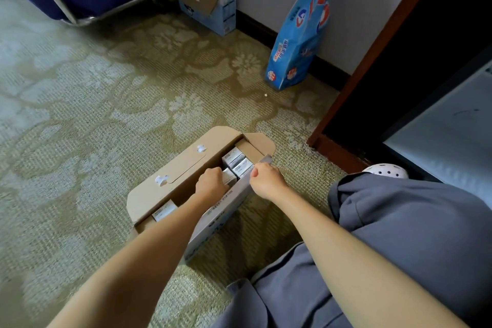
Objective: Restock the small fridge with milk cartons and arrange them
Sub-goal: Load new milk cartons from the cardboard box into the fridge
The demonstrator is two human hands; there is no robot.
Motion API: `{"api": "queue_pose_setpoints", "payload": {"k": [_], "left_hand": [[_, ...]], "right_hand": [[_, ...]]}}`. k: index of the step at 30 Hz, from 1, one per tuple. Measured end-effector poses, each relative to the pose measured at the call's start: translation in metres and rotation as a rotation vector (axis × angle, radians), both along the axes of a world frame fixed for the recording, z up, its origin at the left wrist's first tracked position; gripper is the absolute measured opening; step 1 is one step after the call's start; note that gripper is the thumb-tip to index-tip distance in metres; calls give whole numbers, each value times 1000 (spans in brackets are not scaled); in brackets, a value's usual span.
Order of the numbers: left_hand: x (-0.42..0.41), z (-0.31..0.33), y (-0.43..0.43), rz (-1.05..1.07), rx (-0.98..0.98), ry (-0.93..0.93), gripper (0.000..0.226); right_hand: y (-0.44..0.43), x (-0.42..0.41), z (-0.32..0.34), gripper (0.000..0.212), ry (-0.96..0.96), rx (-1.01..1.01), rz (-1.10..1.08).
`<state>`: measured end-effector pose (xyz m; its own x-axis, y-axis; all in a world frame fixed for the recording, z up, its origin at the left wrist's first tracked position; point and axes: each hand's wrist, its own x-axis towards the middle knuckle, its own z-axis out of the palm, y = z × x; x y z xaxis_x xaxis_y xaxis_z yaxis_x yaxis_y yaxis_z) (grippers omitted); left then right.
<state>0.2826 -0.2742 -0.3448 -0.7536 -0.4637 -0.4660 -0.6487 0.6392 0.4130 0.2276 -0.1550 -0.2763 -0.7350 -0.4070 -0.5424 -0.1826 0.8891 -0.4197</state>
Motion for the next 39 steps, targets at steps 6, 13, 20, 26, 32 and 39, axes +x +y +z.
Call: {"api": "queue_pose_setpoints", "payload": {"k": [6, 13, 20, 26, 32, 39], "left_hand": [[-3, 38, -10, 86, 23, 223, 39], [-31, 141, 3, 12, -112, 443, 39], [-86, 215, 67, -100, -29, 657, 32], [-139, 259, 153, -278, 21, 807, 39], [-190, 276, 250, -534, 150, 846, 45], [-234, 272, 353, -849, 147, 811, 32]], "right_hand": [[4, -3, 5, 26, 13, 13, -10], [7, -13, 46, 53, 51, -280, -126], [67, -61, 112, 43, 217, -467, -216], [148, -102, 153, 43, 506, -480, -359], [246, -134, 164, 30, 652, -486, -558], [360, -153, 143, 41, 734, -468, -916]]}}
